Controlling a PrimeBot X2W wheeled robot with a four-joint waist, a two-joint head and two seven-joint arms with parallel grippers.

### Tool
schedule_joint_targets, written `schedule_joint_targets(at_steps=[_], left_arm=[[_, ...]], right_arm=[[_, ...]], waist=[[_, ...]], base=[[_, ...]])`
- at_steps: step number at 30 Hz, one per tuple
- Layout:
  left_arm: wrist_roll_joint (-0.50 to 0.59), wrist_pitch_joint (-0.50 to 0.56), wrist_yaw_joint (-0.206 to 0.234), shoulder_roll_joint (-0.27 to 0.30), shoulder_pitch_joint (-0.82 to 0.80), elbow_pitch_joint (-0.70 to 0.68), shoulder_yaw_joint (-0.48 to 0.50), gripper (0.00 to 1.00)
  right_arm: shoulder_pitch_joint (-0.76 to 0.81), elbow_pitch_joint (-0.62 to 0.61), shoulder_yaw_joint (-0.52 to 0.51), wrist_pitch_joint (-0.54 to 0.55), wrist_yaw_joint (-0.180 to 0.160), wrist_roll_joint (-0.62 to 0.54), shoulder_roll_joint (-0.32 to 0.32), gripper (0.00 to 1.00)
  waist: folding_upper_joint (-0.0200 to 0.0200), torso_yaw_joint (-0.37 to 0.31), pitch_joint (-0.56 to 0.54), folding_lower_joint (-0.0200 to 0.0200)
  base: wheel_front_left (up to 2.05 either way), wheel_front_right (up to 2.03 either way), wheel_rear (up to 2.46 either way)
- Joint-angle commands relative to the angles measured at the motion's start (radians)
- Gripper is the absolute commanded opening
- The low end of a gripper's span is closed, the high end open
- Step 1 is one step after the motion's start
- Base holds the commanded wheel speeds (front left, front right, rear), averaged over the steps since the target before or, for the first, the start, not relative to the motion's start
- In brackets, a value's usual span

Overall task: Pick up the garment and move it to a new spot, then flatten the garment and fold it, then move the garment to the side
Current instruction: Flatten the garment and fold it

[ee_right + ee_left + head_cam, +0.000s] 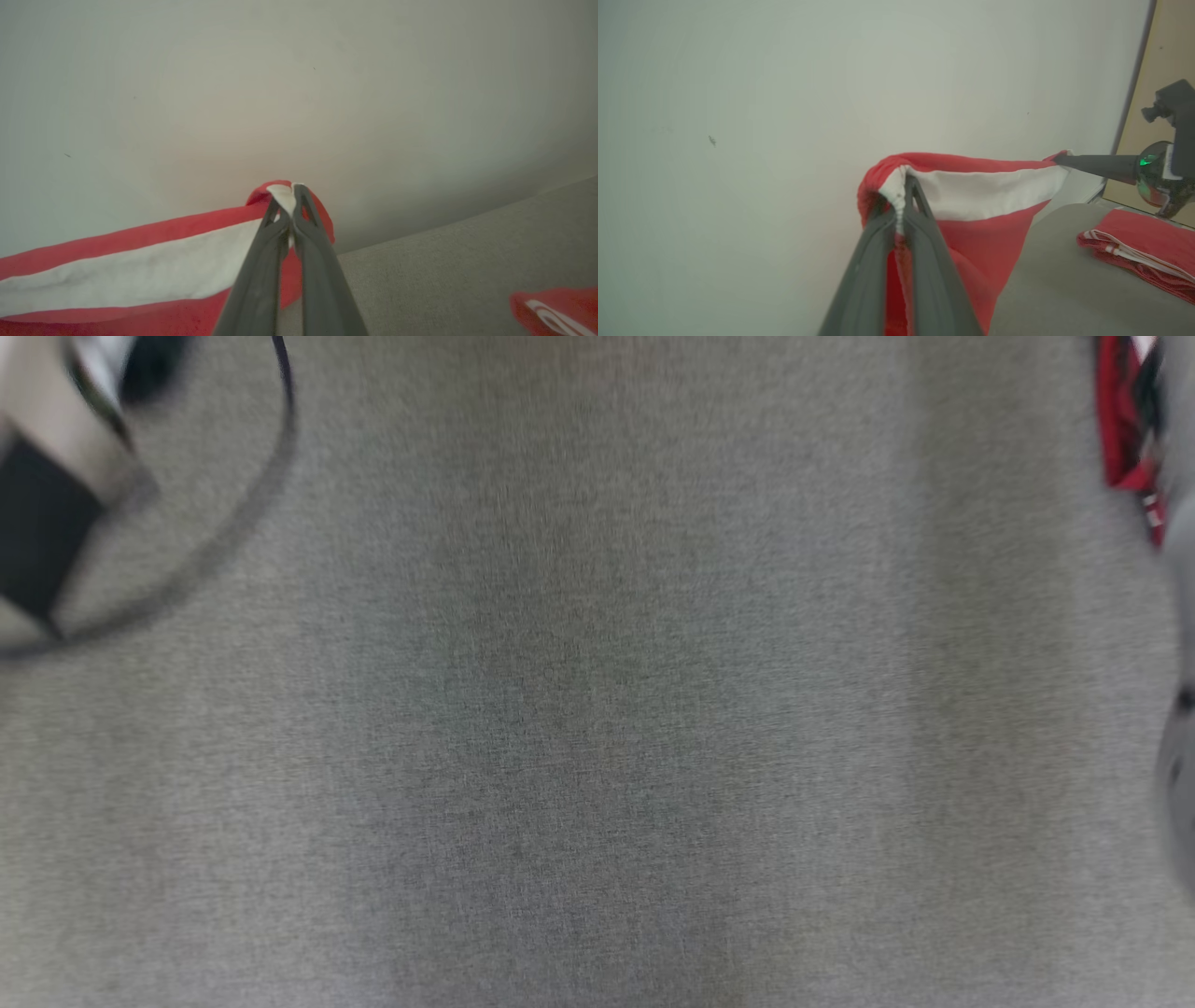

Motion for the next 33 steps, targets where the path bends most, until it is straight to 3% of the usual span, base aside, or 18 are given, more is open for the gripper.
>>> schedule_joint_targets(at_steps=[1,6,8,12,16,24,33], left_arm=[[-0.014,-0.008,0.002,0.013,0.088,-0.042,0.016,0.0],[0.026,-0.008,0.013,0.03,0.381,-0.195,0.11,0.0],[0.046,-0.008,0.039,0.034,0.501,-0.262,0.156,0.0],[0.093,-0.008,0.066,0.043,0.75,-0.365,0.153,0.0],[0.123,-0.008,0.098,0.048,0.951,-0.449,0.17,0.0],[0.186,-0.008,0.116,0.054,1.275,-0.509,0.178,0.0],[0.246,-0.008,0.123,0.032,1.521,-0.51,0.262,0.0]], right_arm=[[0.095,-0.044,0.021,0.017,-0.002,0.038,-0.011,0.0],[0.383,-0.201,0.063,0.067,-0.002,0.14,-0.064,0.0],[0.504,-0.273,0.063,0.084,-0.002,0.181,-0.085,0.0],[0.758,-0.406,0.027,0.113,-0.002,0.245,-0.109,0.0],[0.996,-0.532,-0.027,0.144,-0.002,0.281,-0.094,0.0],[1.416,-0.753,-0.2,0.247,-0.002,0.27,0.021,0.0],[1.714,-0.965,-0.374,0.39,-0.002,0.201,0.172,0.0]], waist=[[-0.0003,-0.007,-0.079,-0.0001],[-0.0003,-0.011,-0.182,-0.0001],[-0.0003,-0.01,-0.222,-0.0001],[-0.0003,-0.002,-0.293,-0.0001],[-0.0003,-0.002,-0.355,-0.0001],[-0.0003,0.008,-0.459,-0.0001],[-0.0003,0.012,-0.551,-0.0001]], base=[[0.0,0.0,0.0],[0.0,0.0,0.0],[0.0,0.0,0.0],[0.0,0.0,0.0],[0.0,0.0,0.0],[0.0,0.0,0.0],[0.0,0.0,0.0]])
